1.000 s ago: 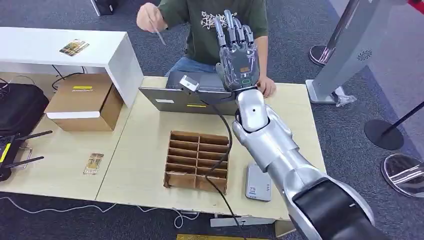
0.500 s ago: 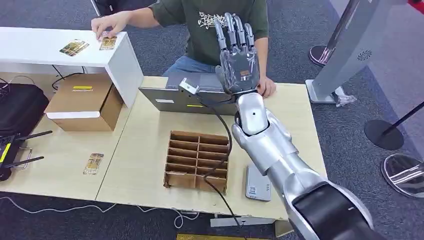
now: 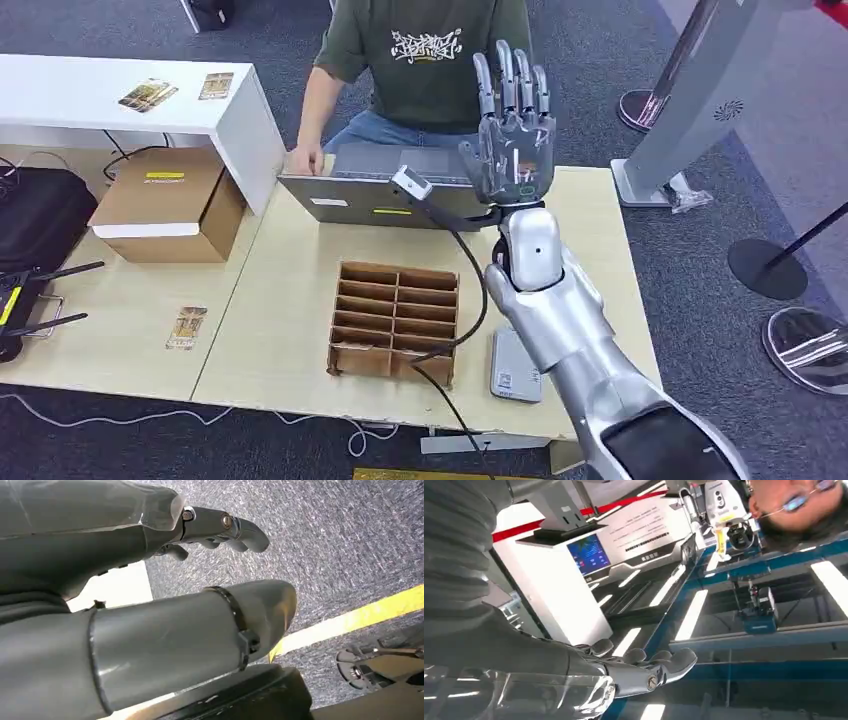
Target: Pass the card to the sensor for recognition and then transmit it.
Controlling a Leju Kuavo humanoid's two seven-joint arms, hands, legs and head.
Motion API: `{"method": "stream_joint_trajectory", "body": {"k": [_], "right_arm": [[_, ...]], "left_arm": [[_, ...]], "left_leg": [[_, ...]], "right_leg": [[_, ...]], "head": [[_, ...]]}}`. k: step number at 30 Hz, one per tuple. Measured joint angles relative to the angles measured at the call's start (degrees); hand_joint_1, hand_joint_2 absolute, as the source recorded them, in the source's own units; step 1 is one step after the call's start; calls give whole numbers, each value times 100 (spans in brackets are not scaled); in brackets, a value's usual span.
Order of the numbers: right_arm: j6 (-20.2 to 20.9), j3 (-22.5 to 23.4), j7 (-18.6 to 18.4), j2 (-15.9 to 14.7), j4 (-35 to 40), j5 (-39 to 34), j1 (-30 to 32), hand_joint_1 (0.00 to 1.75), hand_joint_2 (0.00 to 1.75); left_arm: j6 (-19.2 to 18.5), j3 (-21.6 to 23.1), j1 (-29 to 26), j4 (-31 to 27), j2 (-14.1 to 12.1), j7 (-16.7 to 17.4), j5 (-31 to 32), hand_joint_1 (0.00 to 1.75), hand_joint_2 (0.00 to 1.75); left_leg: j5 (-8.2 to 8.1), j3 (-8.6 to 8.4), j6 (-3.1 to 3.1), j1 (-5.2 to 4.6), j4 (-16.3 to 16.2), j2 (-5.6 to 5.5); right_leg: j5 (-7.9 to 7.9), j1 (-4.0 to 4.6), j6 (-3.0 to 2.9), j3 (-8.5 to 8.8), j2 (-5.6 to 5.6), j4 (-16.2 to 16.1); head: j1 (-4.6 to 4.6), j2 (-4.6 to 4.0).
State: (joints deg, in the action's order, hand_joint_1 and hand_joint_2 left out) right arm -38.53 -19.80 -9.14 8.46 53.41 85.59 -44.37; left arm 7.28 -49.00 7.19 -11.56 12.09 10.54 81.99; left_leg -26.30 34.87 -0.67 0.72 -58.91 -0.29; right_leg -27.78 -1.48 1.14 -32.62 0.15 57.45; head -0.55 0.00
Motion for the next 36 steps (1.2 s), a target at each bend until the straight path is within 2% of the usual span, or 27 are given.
{"method": "stream_joint_trajectory", "body": {"k": [8, 15, 28, 36], "right_arm": [[0, 309, 90, -247, 847, -44, 571, 0, 175], [2, 520, 57, -509, 1847, -40, 1402, 0, 175], [0, 553, -83, -700, 3247, 0, 3068, 0, 175], [0, 584, -2, -829, 3915, 0, 4067, 0, 175]], "left_arm": [[125, 0, -63, 0, -15, -112, -20, 0, 0], [194, 0, -108, 0, -15, -134, -20, 0, 0], [288, -2, -214, 0, -15, -171, -136, 0, 0], [304, -18, -239, 0, -15, -195, -234, 0, 0]], "left_leg": [[-1, -1, 0, 0, 0, 4], [-3, 3, 0, 0, 0, -1], [-7, 3, 3, 0, 1, 0], [-11, 4, 6, -1, 1, -1]], "right_leg": [[0, 0, 0, -3, 2, -1], [-3, 0, 3, -1, -3, -3], [-8, 0, 2, -1, -3, -4], [-9, 0, 3, 0, -5, -5]], "head": [[0, 0], [0, 0], [-2, 0], [0, 0]]}}
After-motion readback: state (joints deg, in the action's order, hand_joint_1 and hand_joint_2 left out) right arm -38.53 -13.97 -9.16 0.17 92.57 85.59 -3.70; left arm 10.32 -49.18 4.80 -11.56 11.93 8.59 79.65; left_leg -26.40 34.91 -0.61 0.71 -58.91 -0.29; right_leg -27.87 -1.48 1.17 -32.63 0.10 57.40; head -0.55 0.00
